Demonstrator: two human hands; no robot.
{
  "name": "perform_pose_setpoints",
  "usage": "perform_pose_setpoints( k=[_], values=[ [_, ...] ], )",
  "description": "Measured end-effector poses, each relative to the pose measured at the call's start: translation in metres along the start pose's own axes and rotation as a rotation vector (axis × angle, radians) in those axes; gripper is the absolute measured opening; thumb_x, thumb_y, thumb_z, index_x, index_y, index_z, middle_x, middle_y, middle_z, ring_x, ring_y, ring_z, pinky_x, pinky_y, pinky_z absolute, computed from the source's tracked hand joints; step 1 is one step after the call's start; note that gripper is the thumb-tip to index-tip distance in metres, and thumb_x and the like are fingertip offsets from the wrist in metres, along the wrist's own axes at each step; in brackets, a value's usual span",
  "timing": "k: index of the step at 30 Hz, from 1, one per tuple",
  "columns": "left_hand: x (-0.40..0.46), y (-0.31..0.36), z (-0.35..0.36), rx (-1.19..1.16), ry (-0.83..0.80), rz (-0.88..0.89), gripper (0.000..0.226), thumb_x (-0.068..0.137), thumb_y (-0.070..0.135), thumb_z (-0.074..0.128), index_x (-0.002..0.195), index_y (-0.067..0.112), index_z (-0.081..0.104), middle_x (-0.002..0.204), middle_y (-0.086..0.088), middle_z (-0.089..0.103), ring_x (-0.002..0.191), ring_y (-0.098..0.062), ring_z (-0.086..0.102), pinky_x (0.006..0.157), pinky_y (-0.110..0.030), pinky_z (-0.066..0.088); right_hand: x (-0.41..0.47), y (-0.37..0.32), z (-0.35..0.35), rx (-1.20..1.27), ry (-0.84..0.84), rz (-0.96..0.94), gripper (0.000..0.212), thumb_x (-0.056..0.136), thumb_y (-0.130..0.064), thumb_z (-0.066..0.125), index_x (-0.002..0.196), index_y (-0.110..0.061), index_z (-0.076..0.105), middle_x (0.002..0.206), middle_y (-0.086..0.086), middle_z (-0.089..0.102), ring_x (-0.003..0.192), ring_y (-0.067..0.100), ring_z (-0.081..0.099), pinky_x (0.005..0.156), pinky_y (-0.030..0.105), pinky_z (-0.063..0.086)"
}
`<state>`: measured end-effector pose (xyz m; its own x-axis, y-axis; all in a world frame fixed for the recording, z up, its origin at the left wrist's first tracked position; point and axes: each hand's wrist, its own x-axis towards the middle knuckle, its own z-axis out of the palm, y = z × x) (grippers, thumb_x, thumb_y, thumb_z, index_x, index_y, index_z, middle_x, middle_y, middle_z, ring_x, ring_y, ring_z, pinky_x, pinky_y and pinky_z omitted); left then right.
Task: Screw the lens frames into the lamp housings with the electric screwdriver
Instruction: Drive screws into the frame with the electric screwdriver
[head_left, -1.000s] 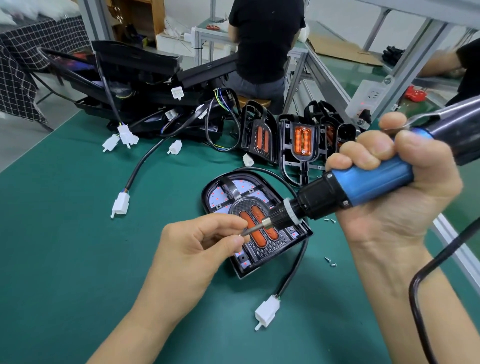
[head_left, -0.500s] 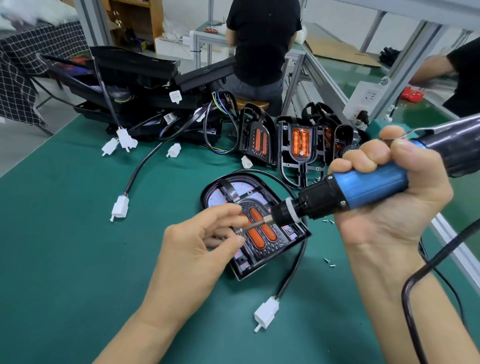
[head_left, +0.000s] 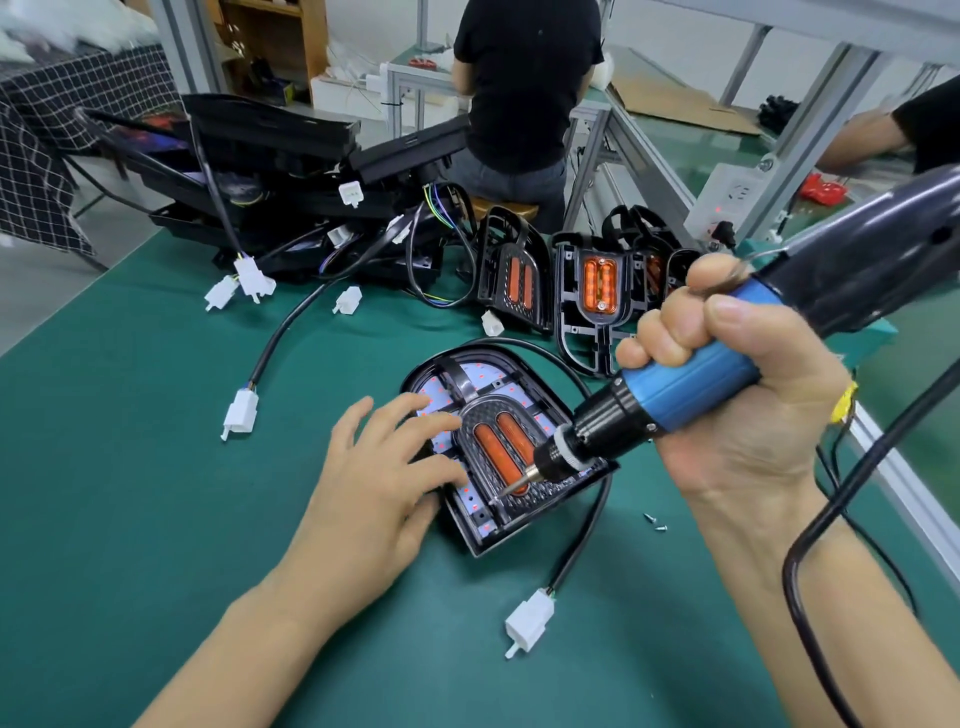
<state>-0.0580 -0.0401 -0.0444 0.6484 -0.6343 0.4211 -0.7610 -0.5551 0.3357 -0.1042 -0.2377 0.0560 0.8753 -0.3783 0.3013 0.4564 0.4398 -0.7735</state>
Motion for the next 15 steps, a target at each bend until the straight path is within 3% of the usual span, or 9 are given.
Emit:
perform_pose_setpoints(
  k=[6, 15],
  values=[
    [0.016, 0.004, -0.006, 0.216, 0.022, 0.197, 0.029, 0.056, -0.002, 0.075, 0.073, 0.020, 0.069, 0.109, 0.004, 0.070, 0.115, -0.031, 0.060, 0.102, -0.062, 0.022, 0.002, 0.001, -0.001, -0.033, -0.044, 0.021, 0.017, 0.069, -0.006, 0.041, 0.075, -0.014, 0.054, 0.049, -0.005, 0.046, 0.044, 0.011, 0.044, 0.054, 0.022, 0.044],
    [0.018, 0.007, -0.004, 0.231, 0.029, 0.215, 0.027, 0.053, -0.003, 0.074, 0.070, 0.017, 0.069, 0.102, 0.000, 0.071, 0.101, -0.025, 0.067, 0.101, -0.063, 0.026, 0.006, 0.003, 0.001, -0.058, -0.106, 0.035, 0.019, 0.057, -0.007, 0.054, 0.074, -0.014, 0.058, 0.048, -0.004, 0.047, 0.044, 0.011, 0.045, 0.054, 0.023, 0.044]
  ],
)
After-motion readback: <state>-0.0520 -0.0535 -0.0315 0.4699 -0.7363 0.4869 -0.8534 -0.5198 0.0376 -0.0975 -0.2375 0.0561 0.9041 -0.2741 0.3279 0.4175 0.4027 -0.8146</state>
